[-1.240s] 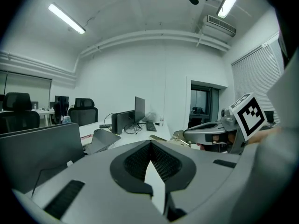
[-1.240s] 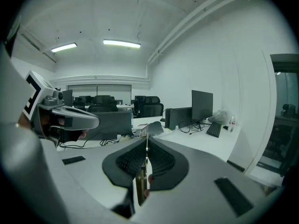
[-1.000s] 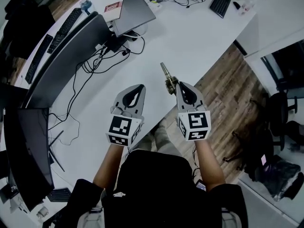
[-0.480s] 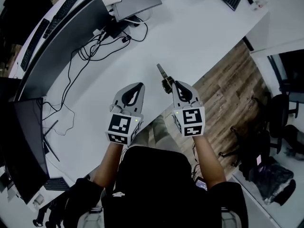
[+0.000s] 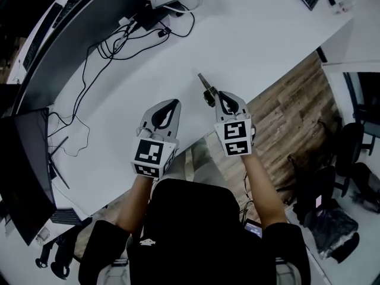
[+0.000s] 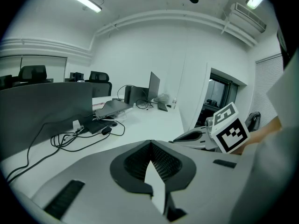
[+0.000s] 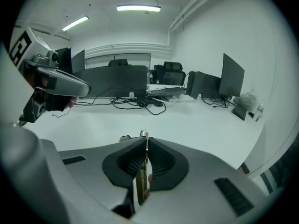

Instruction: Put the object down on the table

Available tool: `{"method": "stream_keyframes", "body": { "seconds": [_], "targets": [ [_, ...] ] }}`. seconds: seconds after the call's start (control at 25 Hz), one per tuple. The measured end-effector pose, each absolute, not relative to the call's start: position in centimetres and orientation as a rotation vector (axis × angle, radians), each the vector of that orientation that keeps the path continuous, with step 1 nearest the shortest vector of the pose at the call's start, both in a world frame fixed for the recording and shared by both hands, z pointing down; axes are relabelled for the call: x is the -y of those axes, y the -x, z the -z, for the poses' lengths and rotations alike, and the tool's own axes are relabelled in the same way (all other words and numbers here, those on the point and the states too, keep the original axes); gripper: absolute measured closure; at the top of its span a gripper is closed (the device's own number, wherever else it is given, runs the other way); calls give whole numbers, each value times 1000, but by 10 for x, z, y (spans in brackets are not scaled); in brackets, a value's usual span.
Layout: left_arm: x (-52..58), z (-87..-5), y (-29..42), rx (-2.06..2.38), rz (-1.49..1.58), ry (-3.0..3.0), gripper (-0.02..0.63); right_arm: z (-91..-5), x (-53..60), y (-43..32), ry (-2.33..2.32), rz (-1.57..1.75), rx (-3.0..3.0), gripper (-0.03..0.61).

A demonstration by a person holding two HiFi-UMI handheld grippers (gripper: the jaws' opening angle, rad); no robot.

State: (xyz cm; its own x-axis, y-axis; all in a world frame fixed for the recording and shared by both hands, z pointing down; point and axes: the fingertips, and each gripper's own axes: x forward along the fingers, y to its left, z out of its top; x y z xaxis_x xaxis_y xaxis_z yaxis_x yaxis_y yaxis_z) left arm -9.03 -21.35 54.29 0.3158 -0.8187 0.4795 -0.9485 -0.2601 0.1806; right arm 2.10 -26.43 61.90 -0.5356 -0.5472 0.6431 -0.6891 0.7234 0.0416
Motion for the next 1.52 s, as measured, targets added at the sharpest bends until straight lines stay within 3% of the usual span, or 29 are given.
{"method": "stream_keyframes", "body": {
  "seconds": [0.68, 1.52],
  "targets": [
    [211, -572, 95, 1532, -449, -2111, 600, -668, 310, -3, -812, -36, 2222, 549],
    [212, -574, 96, 1526, -458, -2136, 600, -685, 288, 9, -728, 87, 2177, 548]
  ]
}}
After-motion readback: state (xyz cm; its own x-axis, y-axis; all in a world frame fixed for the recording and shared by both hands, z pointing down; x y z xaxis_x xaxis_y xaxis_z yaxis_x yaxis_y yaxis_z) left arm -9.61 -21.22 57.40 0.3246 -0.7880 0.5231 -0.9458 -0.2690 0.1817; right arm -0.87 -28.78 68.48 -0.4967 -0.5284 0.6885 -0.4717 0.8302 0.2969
